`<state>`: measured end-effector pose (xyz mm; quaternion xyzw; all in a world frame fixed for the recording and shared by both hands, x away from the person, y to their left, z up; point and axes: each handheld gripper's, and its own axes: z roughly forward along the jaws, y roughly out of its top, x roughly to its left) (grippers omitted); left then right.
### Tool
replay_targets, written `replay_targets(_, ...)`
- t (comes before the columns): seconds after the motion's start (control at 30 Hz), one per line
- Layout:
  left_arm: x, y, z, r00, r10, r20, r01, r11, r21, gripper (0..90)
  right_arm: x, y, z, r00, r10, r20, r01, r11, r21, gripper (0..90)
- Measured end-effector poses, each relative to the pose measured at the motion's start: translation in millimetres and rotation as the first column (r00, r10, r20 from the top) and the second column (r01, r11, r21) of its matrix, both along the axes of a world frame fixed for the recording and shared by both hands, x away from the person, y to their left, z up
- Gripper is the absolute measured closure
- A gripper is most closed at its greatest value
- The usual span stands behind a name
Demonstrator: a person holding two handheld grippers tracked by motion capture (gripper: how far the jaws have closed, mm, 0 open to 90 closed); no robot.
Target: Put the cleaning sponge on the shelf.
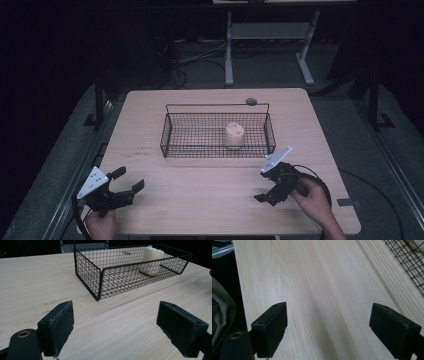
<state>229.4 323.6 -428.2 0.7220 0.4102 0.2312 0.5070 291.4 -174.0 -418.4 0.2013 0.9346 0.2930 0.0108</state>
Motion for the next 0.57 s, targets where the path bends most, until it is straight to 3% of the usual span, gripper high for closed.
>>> replay_targets(0.4,-0.2,-0.8,0.0,1.0000,-0.001,0.003,0.001,1.0000,0.001,13.8,-16.8,-12.2,-7.9,0.9996,-0.026,0.008,0.026,0.999,0.020,14.2)
replay_targets(0.57,0.1,-1.1,0.1,1.0000,-0.003,0.001,0.003,1.0000,0.009,13.8,-26.9,-14.5,-9.9,0.9992,-0.027,0.030,0.025,0.998,0.063,14.2)
